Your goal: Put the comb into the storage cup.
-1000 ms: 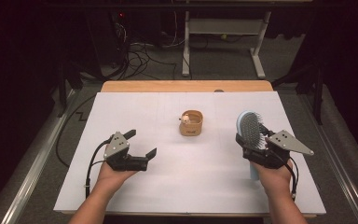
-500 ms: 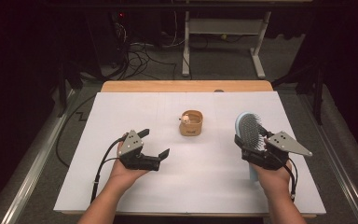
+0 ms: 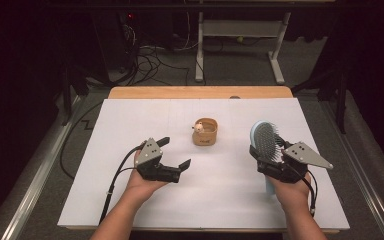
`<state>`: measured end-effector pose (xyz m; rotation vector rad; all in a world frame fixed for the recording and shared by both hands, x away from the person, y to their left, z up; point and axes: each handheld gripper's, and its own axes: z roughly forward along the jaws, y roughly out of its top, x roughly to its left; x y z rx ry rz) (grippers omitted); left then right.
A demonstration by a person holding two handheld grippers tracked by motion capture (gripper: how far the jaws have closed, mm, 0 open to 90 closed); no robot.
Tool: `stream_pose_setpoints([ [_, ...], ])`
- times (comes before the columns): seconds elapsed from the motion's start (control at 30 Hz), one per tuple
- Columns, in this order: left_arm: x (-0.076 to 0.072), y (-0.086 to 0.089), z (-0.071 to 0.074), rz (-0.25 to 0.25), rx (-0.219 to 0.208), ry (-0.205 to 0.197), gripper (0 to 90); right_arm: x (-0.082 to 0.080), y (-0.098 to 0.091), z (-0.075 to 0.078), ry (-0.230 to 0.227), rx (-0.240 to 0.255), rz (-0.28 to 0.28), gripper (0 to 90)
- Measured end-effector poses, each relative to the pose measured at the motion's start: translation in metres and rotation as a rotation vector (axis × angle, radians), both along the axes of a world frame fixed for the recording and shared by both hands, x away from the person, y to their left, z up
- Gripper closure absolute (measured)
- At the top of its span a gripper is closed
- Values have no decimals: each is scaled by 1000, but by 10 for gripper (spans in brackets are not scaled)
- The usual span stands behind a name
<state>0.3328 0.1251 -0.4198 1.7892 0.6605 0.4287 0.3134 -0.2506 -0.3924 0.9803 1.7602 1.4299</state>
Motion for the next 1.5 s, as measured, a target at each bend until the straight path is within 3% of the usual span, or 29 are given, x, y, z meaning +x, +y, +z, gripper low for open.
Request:
stream_pose_setpoints([
  [0.37, -2, -12, 3, -40, -28, -5, 0, -3, 8, 0, -10, -6, 11, 209],
  [0.63, 0, -17, -2, -52, -8, 13, 0, -3, 19, -1, -17, -12, 31, 209],
  [0.8, -1, -16, 0, -50, -17, 12, 1, -2, 27, 1, -31, -15, 44, 209],
  [1.5, -7, 0, 19, -34, -63, -1, 1, 13, 87, 8, -64, -16, 147, 209],
])
